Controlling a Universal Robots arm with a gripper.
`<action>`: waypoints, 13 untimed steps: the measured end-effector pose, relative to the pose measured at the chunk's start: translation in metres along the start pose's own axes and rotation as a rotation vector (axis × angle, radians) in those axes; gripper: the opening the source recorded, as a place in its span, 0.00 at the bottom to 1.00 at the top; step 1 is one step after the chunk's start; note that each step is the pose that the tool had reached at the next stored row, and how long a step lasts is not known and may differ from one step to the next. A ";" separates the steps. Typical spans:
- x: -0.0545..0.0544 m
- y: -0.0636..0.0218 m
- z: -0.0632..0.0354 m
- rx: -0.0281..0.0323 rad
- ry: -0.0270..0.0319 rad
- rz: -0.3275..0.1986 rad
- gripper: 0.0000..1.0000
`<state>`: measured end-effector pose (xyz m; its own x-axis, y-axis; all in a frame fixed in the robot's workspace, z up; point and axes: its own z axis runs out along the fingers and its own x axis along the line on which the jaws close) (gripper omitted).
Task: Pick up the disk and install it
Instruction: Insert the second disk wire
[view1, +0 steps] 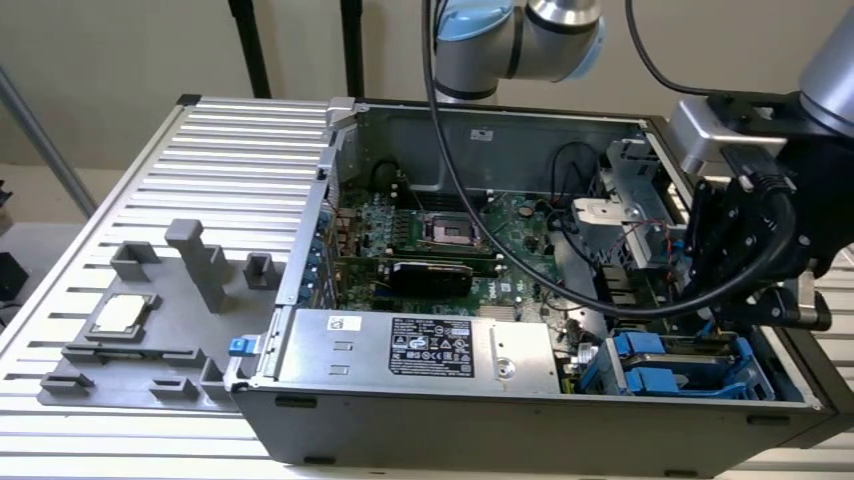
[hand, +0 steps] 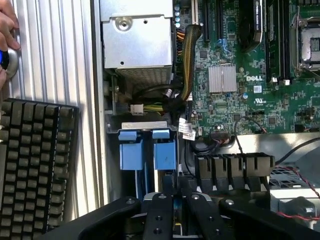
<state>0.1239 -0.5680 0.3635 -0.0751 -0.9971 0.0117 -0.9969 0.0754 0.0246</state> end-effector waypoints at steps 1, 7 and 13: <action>0.001 0.0000 0.0011 0.0035 -0.0009 0.000 0.16; 0.004 0.0007 0.0081 0.0243 -0.0057 -0.004 0.16; 0.004 0.0009 0.0166 0.0450 -0.0086 -0.009 0.16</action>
<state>0.1223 -0.5716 0.3470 -0.0666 -0.9978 0.0030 -0.9976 0.0665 -0.0203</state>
